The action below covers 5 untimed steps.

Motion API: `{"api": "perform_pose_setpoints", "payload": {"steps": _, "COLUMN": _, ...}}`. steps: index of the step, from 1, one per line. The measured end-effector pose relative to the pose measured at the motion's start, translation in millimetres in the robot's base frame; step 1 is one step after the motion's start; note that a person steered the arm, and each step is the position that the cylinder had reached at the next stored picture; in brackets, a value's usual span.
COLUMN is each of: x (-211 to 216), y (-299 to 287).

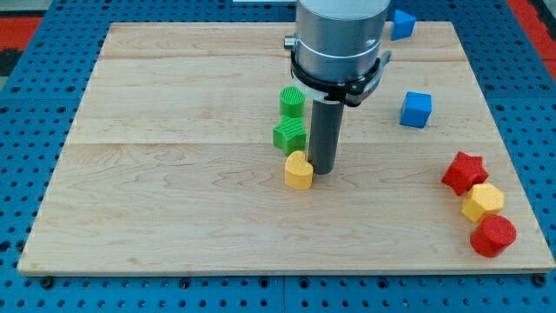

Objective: Adjust the yellow heart to the bottom of the green star

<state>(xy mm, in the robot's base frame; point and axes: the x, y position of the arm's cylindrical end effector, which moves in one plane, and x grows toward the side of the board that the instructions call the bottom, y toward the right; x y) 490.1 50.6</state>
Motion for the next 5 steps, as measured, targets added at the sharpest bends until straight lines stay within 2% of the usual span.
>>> {"api": "perform_pose_setpoints", "payload": {"steps": 3, "x": 40.6, "y": -1.7}}
{"api": "perform_pose_setpoints", "payload": {"steps": 5, "x": 41.4, "y": -24.3}}
